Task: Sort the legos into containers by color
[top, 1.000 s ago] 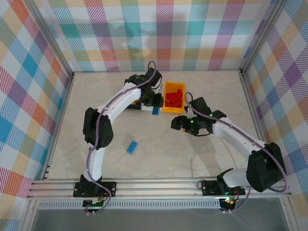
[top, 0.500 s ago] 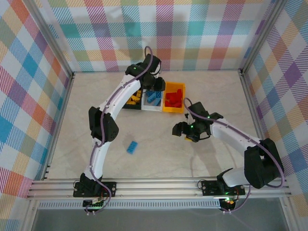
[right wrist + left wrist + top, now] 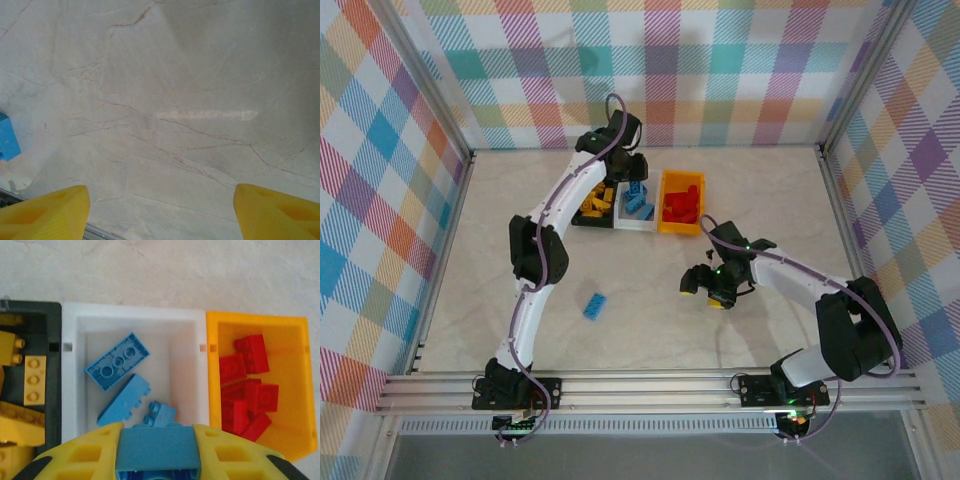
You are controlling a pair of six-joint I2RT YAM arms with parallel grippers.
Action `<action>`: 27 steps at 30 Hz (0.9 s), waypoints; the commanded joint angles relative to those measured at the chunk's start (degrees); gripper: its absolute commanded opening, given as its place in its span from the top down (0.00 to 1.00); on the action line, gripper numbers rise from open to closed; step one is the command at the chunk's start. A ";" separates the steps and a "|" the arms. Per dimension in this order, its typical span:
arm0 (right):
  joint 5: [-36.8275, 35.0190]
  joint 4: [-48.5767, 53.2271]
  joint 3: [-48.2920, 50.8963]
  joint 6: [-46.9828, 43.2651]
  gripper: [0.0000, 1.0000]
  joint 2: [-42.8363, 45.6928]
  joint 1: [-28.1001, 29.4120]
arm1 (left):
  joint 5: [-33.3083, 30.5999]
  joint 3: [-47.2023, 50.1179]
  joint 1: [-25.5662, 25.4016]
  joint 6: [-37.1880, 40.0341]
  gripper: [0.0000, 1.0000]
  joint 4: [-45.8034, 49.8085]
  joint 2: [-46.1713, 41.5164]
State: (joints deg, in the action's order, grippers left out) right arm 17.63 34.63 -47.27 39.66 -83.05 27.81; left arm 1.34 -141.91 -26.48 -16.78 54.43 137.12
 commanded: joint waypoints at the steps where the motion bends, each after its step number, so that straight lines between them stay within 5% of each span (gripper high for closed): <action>1: 0.66 1.62 -2.72 -1.24 0.23 -1.02 -0.13 | -1.46 -4.30 0.16 -0.58 0.70 -2.57 2.85; 16: 0.10 4.45 -7.88 -6.24 0.22 -6.28 -0.12 | -1.21 -5.90 0.28 -1.85 0.68 -5.92 10.02; 27: 0.83 4.27 -8.57 -6.32 0.20 -7.33 -0.08 | -1.43 -5.94 0.34 -1.73 0.45 -4.63 9.03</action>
State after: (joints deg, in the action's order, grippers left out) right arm 17.65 37.71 -54.76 33.78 -90.48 27.81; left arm 0.51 -146.10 -26.46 -18.61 49.32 147.59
